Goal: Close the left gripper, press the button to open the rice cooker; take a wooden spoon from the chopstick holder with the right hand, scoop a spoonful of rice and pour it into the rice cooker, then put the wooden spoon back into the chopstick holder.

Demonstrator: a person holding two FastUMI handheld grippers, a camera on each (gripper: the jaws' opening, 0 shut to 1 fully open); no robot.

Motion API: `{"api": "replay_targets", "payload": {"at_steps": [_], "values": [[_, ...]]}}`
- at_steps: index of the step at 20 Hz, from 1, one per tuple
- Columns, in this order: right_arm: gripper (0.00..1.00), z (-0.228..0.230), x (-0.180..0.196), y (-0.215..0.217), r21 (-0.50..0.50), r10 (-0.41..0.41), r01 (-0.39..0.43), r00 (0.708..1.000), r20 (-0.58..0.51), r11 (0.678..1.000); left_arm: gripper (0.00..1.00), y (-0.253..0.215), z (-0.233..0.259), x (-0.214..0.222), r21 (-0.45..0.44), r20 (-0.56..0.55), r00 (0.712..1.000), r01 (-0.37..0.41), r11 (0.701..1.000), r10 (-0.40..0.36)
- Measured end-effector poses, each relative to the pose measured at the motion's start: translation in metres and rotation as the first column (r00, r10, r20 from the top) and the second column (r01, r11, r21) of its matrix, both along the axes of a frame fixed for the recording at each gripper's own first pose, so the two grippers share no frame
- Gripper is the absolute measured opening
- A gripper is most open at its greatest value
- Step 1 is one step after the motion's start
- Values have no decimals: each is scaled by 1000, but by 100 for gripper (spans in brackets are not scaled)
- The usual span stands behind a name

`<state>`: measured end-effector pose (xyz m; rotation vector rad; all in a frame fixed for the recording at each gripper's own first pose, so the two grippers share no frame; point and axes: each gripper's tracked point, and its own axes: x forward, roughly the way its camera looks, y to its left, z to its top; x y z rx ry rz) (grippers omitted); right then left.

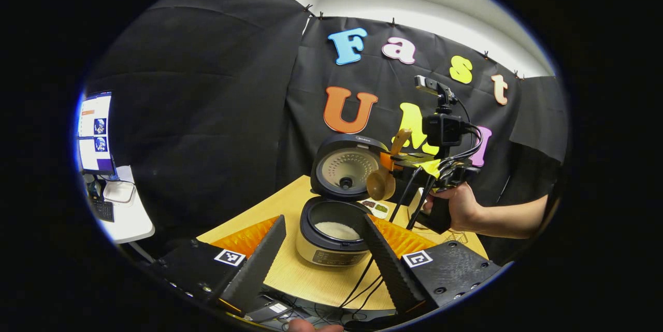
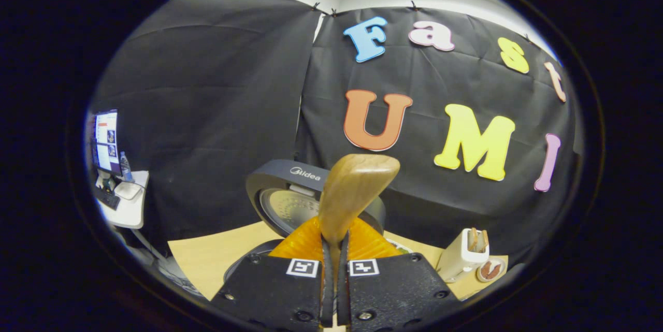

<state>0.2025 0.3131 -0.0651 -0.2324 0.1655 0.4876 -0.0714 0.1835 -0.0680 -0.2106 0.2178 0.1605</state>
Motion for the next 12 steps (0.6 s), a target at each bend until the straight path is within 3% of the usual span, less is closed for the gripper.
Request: {"api": "replay_targets", "payload": {"at_steps": [8,12], "values": [[8,18,-7,-12,122,-17,21,999,-41,992,95,-7,7,6,11,8,999,50,999,-50],[8,22,-14,-33,271,-8,47,989,-144,961,95,-17,14,15,28,13,996,89,996,-90]]}}
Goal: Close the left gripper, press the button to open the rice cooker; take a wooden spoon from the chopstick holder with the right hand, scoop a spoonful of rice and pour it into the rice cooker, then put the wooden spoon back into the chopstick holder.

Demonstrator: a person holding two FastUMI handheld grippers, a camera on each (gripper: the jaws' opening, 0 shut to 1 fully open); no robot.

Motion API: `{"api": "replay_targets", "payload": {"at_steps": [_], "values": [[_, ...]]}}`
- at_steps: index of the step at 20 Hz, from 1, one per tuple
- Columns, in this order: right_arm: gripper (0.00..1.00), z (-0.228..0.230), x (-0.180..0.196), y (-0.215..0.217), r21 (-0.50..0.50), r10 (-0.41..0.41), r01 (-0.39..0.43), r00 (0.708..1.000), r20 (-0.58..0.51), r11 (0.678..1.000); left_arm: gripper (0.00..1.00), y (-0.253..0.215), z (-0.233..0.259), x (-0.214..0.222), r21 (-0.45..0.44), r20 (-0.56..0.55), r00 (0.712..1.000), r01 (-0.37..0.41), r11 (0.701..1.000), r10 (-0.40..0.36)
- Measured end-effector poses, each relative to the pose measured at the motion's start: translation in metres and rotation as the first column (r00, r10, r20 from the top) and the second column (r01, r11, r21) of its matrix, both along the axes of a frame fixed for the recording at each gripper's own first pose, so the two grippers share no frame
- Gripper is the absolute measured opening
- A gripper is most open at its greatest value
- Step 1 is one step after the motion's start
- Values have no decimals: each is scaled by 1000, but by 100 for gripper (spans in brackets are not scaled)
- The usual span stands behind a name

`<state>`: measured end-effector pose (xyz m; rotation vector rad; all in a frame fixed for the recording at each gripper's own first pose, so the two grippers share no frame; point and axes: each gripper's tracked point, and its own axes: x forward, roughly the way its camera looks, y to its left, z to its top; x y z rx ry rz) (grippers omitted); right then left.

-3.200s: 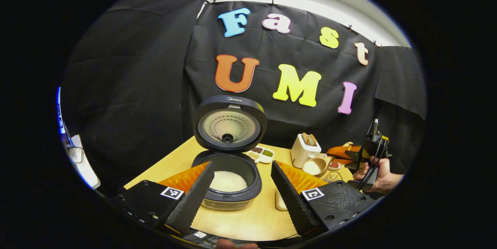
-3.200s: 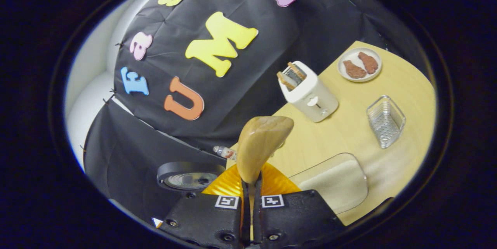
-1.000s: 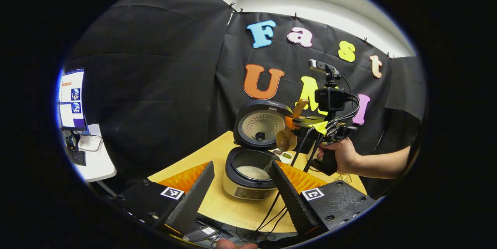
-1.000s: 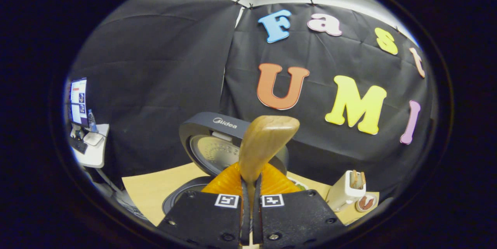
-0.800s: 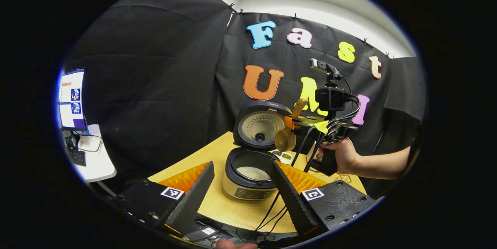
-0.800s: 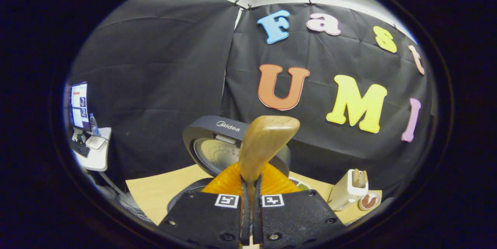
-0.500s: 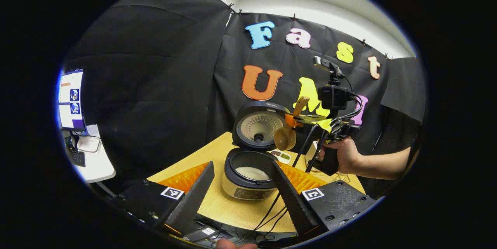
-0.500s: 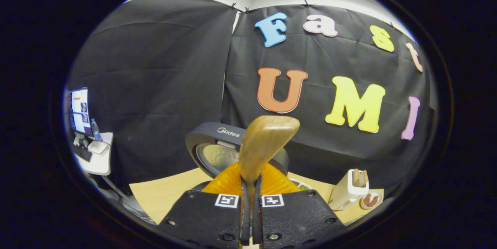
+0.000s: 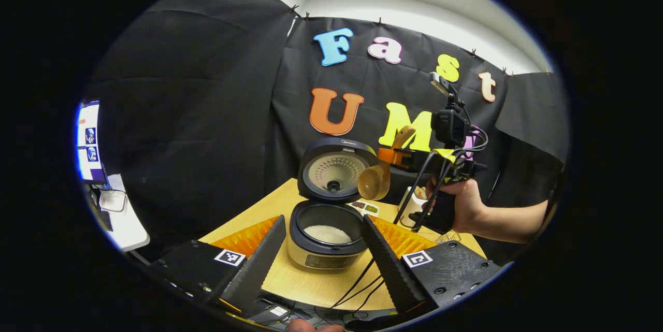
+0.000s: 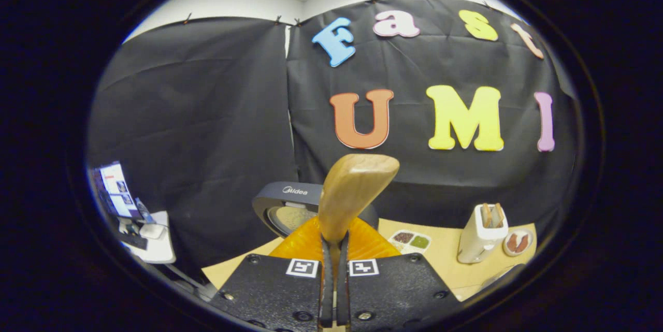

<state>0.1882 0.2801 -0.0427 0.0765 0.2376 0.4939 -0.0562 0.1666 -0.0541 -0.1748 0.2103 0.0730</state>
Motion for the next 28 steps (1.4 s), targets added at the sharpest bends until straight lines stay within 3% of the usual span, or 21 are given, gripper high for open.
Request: {"api": "replay_targets", "payload": {"at_steps": [4,9,13,16,19,23,28], "values": [[8,2,-2,-64,199,-50,78,988,-145,977,95,-19,8,21,-6,7,999,54,999,-54],[8,-8,12,-201,303,-226,300,940,-258,904,95,-46,14,58,20,13,994,112,994,-112],[8,-34,14,-320,301,-395,482,866,-308,823,95,-67,20,92,51,26,990,134,990,-136],[8,-57,12,-392,294,-483,585,801,-354,756,95,-78,21,112,58,30,991,131,990,-133],[8,-90,16,-452,256,-543,657,740,-396,709,95,-87,22,129,50,29,993,109,993,-111],[8,-131,23,-495,205,-575,694,698,-427,690,95,-100,20,147,52,18,995,94,994,-95],[8,-178,47,-509,151,-586,698,682,-438,700,95,-114,26,158,73,-3,996,86,994,-86]]}}
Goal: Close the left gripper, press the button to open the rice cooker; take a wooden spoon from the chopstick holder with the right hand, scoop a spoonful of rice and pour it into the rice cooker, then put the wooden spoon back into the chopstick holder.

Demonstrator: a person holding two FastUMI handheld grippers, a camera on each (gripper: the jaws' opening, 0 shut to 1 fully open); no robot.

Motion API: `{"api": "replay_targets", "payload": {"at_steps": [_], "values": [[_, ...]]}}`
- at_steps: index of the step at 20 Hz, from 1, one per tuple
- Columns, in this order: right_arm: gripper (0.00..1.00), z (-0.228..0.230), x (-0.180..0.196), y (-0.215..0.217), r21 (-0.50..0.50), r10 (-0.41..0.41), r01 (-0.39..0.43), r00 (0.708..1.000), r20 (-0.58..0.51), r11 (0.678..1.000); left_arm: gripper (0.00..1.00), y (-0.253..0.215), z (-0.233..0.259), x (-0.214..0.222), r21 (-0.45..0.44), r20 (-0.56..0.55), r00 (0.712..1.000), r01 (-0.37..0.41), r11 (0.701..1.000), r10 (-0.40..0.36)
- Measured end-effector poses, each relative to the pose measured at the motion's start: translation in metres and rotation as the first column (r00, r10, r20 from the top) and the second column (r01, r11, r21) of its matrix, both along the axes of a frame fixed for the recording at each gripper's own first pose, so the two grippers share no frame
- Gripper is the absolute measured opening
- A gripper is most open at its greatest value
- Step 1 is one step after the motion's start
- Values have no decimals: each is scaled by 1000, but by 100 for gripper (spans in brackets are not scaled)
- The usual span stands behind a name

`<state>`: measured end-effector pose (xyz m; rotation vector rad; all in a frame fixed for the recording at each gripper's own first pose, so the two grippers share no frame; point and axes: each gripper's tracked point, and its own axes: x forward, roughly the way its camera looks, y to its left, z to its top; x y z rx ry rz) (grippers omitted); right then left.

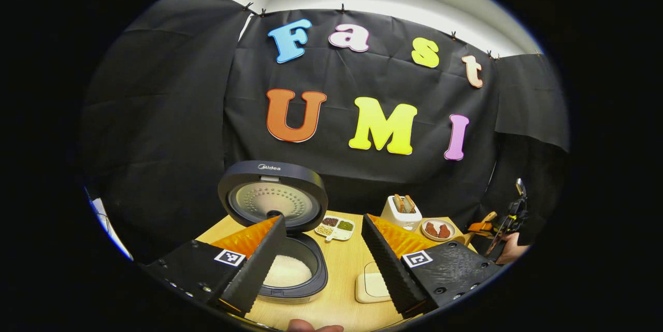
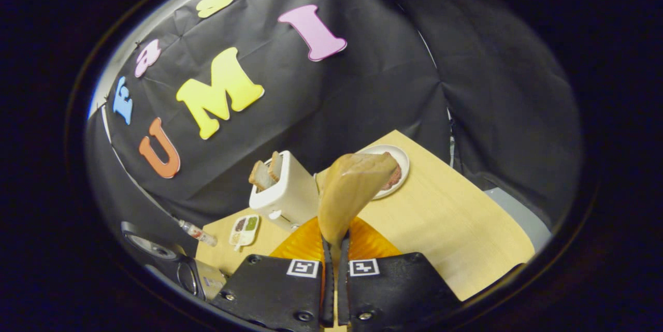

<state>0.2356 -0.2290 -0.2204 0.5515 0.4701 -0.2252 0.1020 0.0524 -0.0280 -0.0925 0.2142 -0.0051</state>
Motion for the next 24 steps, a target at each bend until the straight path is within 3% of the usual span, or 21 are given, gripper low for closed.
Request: {"api": "replay_targets", "payload": {"at_steps": [8,15,17,20,24], "values": [[8,-56,22,1,-38,18,-20,999,-46,999,95,-5,-2,1,26,-32,999,-19,999,19],[17,-59,26,13,-67,63,-65,997,-31,996,95,-4,7,8,12,-15,999,-30,999,30],[29,-49,26,7,-104,41,-43,999,-17,994,95,1,18,14,13,8,999,-37,999,37],[86,-27,20,8,-152,44,-42,999,12,987,95,4,32,20,-10,43,998,-46,999,46],[96,0,8,3,-185,25,-16,998,49,983,95,16,41,29,31,57,997,-60,998,58]]}}
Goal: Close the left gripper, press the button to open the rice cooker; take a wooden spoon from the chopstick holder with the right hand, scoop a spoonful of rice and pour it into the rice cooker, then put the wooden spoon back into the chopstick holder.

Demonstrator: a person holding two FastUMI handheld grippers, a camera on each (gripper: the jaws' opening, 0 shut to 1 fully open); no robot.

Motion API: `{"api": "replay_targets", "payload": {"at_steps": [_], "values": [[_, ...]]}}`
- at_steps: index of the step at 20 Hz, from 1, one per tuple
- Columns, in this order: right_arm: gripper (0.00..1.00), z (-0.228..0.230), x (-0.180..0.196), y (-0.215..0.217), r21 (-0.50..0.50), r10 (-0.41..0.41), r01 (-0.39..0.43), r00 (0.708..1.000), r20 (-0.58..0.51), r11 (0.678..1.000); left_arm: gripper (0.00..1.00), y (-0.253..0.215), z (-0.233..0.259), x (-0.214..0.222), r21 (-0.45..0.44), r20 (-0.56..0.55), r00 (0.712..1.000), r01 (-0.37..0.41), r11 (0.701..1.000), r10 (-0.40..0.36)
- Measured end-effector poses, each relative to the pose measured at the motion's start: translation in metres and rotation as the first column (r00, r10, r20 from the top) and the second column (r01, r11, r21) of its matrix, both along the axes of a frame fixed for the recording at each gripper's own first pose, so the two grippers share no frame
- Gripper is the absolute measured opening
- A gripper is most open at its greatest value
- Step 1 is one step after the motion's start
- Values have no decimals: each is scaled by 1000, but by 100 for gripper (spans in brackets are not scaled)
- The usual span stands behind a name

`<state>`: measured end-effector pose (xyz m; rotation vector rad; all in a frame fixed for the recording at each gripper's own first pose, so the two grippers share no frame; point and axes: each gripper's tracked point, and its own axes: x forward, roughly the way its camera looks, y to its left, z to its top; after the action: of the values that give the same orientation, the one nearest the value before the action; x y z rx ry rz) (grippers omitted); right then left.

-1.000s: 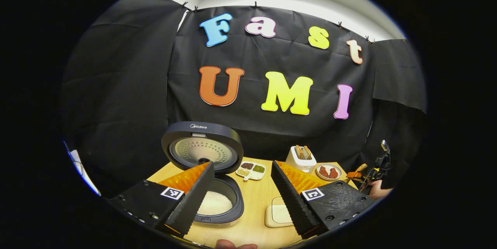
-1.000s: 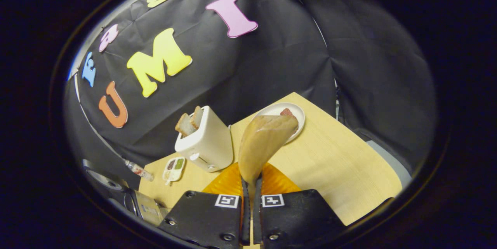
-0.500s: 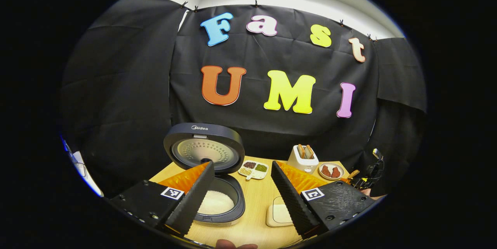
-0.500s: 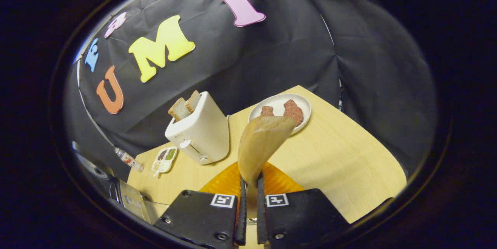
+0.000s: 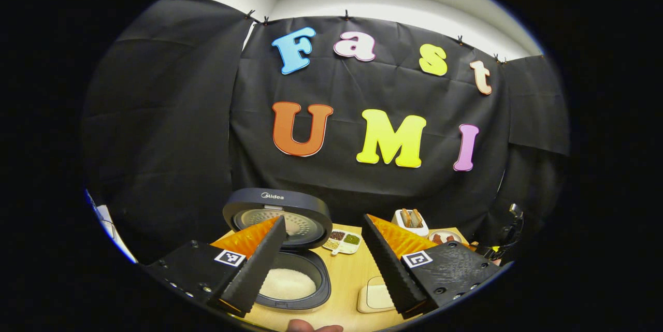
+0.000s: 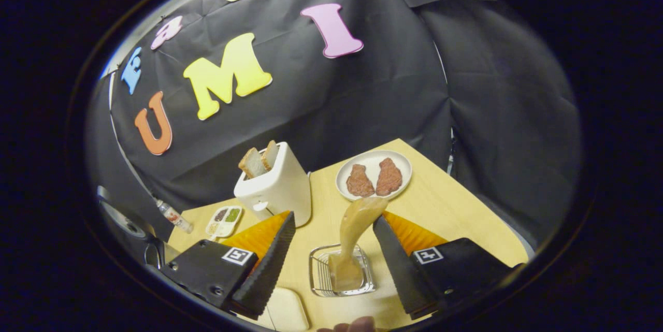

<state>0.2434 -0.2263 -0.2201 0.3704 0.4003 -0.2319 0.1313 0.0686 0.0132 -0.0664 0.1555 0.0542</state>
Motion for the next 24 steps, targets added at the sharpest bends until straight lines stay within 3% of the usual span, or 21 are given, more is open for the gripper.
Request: {"api": "replay_targets", "payload": {"at_steps": [7,9,12,16,24], "values": [[99,79,-34,17,-117,63,-50,992,112,992,94,35,29,57,41,70,997,-43,998,40],[100,100,-51,28,-159,95,-72,985,143,985,94,41,17,76,13,-12,999,-34,999,35],[100,115,-77,33,-176,108,-78,980,168,981,95,63,18,102,-40,-28,997,-70,997,69],[100,137,-110,24,-236,96,-48,975,198,971,95,93,-3,127,-25,-90,986,-141,990,138],[100,158,-145,23,-265,56,6,972,226,964,95,97,-41,139,-5,-268,959,-94,996,89]]}}
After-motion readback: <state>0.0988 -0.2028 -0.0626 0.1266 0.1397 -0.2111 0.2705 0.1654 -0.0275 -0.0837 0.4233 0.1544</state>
